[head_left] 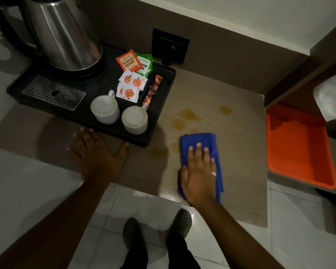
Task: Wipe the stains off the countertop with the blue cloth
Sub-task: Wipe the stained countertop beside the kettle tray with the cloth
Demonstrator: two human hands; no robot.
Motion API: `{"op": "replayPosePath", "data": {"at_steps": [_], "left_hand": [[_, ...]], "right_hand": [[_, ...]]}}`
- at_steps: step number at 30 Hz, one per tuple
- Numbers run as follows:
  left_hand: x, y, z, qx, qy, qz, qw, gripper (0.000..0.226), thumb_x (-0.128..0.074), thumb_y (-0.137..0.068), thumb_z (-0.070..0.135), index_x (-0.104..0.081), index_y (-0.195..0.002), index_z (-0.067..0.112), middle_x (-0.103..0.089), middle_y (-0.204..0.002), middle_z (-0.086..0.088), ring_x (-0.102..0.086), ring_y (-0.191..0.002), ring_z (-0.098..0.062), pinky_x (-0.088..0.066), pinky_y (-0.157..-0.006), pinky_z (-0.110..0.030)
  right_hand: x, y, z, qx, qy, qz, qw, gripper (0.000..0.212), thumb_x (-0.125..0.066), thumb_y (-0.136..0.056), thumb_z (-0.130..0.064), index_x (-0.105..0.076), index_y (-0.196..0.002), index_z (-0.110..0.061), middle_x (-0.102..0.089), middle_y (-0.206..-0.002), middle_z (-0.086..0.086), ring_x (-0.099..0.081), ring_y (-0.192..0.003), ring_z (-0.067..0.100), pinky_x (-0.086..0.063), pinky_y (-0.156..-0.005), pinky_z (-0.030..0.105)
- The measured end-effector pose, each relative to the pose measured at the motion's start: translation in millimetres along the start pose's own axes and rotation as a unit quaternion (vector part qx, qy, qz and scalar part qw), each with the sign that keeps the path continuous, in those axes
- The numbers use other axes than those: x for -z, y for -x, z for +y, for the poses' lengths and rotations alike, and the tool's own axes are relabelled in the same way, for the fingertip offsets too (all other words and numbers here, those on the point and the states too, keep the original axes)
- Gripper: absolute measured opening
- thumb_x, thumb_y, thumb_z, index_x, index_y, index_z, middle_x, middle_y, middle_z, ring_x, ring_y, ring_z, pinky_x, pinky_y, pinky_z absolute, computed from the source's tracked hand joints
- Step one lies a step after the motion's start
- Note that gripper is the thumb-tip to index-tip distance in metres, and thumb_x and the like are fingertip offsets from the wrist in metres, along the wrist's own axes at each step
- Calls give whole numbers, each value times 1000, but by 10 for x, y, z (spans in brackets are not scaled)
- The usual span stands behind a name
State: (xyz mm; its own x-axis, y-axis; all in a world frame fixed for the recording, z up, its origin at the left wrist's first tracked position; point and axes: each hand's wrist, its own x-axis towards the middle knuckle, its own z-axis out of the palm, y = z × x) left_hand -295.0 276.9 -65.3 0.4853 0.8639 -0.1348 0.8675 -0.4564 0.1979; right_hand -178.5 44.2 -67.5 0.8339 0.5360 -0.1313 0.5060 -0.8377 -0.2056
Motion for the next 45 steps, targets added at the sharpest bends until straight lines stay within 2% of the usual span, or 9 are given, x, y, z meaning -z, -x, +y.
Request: {"op": "replayPosePath", "data": {"at_steps": [4,8,12,18,22,26,33,40,45], "left_hand": [[-6,8,-9,-5,11,7,1000,113,-32,-77,78,-11,-154,-2,-8,-164,-24,-3,-152,-41,-3,-118,-64],[-60,-24,-36,-6,10,7,1000,113,-31,-77,79,-11,-154,-1,-9,-164,-24,-4,-151,-42,-3,-117,-64],[-149,-83,-71,-8,8,14,1000,115,-29,-76,82,-11,-154,0,-10,-164,-24,-5,-151,-42,-4,-116,-65],[-178,-80,-104,-14,3,24,1000,113,-28,-76,82,-16,-153,0,-14,-163,-24,-10,-150,-43,-7,-116,-65],[-168,-76,-101,-16,7,28,999,112,-32,-78,80,-16,-153,0,-14,-163,-23,-10,-150,-43,-7,-116,-65],[-173,-70,-91,-17,11,38,999,110,-35,-78,78,-17,-153,-1,-16,-163,-24,-12,-150,-43,-7,-116,-64],[-168,-82,-111,-21,20,34,999,107,-33,-80,78,-22,-151,-3,-21,-161,-26,-18,-148,-44,-12,-115,-66],[-216,-91,-137,-24,31,46,998,107,-32,-80,80,-23,-150,-1,-25,-159,-26,-22,-147,-45,-13,-114,-65],[-207,-88,-142,-25,28,43,998,108,-31,-80,79,-23,-151,-1,-23,-160,-25,-20,-148,-44,-11,-115,-64]], "right_hand": [[148,310,628,146,5,-56,988,61,-26,-92,-43,-12,-149,-26,-7,-158,0,-3,-147,22,-16,-117,53],[349,89,1023,-2,-30,-4,1000,62,-21,-91,-44,-14,-148,-22,-9,-158,5,-4,-146,26,-15,-117,54],[253,-369,382,-108,-24,19,994,60,-31,-95,-34,-12,-149,-15,-8,-160,10,-3,-146,31,-8,-118,54],[162,9,324,210,29,-72,975,62,-28,-91,-42,-9,-148,-28,-5,-157,-3,-4,-147,22,-10,-118,49],[348,-220,696,141,-6,-53,989,62,-25,-90,-42,-17,-148,-23,-12,-158,2,-7,-147,25,-16,-117,54],[231,-594,66,52,-7,-14,999,59,-35,-94,-31,-16,-149,-19,-11,-160,7,-4,-146,30,-7,-118,52],[288,-247,338,367,39,-112,923,65,-37,-84,-35,-25,-147,-24,-19,-157,1,-12,-146,28,-13,-116,51],[159,-596,-199,89,-1,-20,996,62,-36,-91,-32,-17,-149,-21,-10,-159,6,-5,-146,31,-6,-116,51],[85,-15,-79,330,62,-85,938,67,-37,-84,-41,-19,-147,-29,-16,-156,-1,-13,-145,27,-14,-114,50]]}}
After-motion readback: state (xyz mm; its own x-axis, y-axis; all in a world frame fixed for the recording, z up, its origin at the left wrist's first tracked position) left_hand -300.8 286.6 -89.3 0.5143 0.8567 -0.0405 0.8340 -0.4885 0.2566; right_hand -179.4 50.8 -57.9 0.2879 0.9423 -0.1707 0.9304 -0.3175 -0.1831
